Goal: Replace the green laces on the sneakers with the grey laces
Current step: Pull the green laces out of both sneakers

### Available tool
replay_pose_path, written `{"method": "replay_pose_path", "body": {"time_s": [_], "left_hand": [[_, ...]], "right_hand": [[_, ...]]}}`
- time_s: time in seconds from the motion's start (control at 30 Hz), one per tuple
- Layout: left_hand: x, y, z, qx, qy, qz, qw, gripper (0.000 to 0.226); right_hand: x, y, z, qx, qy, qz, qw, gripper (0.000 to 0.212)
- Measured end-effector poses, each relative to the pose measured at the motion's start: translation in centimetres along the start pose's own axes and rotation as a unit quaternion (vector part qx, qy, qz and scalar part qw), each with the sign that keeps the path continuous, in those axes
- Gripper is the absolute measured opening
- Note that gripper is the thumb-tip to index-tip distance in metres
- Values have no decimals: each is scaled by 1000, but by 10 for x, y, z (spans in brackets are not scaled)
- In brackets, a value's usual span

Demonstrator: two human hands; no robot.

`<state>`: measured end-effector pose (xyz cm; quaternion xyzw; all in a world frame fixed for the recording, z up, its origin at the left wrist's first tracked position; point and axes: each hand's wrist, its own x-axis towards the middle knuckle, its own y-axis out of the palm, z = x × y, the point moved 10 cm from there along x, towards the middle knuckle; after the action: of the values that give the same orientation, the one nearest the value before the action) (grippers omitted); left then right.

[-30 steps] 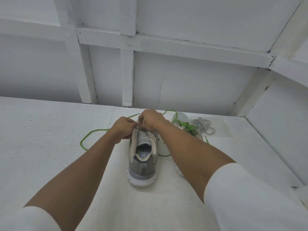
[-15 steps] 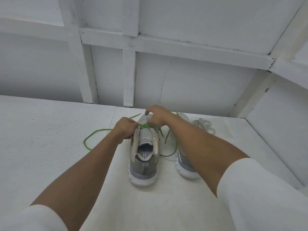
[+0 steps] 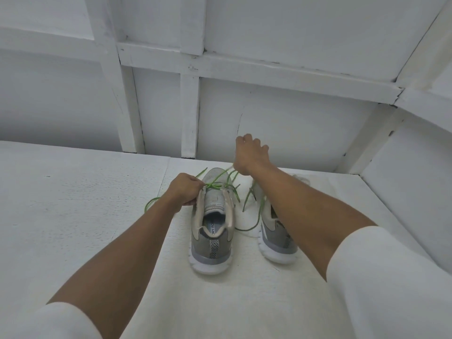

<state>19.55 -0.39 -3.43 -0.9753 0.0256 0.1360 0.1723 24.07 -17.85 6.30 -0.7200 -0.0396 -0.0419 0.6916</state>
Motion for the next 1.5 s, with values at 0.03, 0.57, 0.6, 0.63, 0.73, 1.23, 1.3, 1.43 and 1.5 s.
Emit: {"method": "replay_pose_path", "body": {"time_s": [0.03, 0.57, 0.6, 0.63, 0.73, 1.23, 1.3, 1.43, 1.5], "left_hand": [[0, 0, 0, 0, 0, -1, 1000, 14], [2, 0, 2, -1, -5, 0, 1000, 15], [3, 0, 3, -1, -4, -1, 1000, 15], [3, 0, 3, -1, -4, -2, 1000, 15], [3, 0, 3, 1, -6, -4, 1000, 15], [7, -1, 8, -19, -13, -12, 1000, 15], [8, 0, 8, -19, -11, -15, 1000, 15], [8, 0, 9, -16, -14, -18, 1000, 14], [8, -1, 9, -13, -14, -18, 1000, 15]], "right_hand": [[-1, 8, 8, 34, -19, 33, 999, 59], [5, -16, -7, 36, 0, -46, 998, 28], [7, -19, -17, 41, 23, -53, 998, 30], [7, -16, -22, 45, 35, -43, 997, 34], [5, 7, -6, 101, -7, 28, 994, 58], [1, -21, -26, 62, 32, -83, 994, 25], [4, -17, -35, 67, 43, -44, 996, 33], [0, 13, 2, 99, -46, 66, 992, 60], [-3, 34, 30, 83, -105, 106, 985, 41]]}}
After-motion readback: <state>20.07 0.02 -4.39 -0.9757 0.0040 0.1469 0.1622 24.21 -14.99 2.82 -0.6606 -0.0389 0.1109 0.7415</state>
